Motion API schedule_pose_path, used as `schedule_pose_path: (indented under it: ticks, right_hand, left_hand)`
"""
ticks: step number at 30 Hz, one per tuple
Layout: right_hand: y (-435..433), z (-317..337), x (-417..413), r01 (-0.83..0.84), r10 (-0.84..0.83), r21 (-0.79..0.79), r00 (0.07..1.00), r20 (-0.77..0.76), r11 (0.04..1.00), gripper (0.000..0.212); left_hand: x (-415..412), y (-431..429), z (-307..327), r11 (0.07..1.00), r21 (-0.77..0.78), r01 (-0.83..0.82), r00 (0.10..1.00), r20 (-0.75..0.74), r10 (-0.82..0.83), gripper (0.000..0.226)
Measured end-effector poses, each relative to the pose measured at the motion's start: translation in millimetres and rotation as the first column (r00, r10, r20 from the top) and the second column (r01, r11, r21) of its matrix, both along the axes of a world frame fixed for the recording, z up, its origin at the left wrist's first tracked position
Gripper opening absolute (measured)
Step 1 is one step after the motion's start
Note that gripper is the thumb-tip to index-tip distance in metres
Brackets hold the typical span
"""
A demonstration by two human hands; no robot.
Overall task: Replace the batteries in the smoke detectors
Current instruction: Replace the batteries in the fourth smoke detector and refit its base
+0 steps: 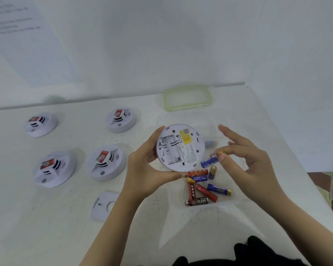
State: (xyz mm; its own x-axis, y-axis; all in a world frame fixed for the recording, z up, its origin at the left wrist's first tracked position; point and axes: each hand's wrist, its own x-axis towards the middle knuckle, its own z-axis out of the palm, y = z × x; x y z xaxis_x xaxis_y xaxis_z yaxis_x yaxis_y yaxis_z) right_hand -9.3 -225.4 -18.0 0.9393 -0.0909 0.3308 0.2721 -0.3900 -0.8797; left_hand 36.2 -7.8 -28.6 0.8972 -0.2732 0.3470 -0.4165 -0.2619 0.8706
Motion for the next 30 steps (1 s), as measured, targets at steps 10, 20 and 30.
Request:
schedule_pose_path:
  ticks: [10, 20, 30]
  right_hand:
    - [-0.4, 6.3, -3.5, -0.089, 0.062, -0.233, 0.991, -0.120, 0.968, 0.031]
    - [19.4, 33.2, 27.7, -0.172, 0.191, 0.105, 0.957, -0.217, 0.980, 0.031]
    - [-0.6, 19.9, 122.8, -0.239, 0.089, -0.536, 0.953, -0.291, 0.809, 0.017]
  left_hand:
    - [-5.9, 2.6, 1.5, 0.999, -0.045, 0.013, 1.000, -0.014, -0.014, 0.101]
    - [6.3, -5.4, 7.3, 0.999, -0.038, 0.021, 0.999, -0.029, -0.022, 0.097]
    - [27.5, 9.5, 6.9, 0.992, -0.055, -0.113, 0.992, 0.053, 0.116, 0.089]
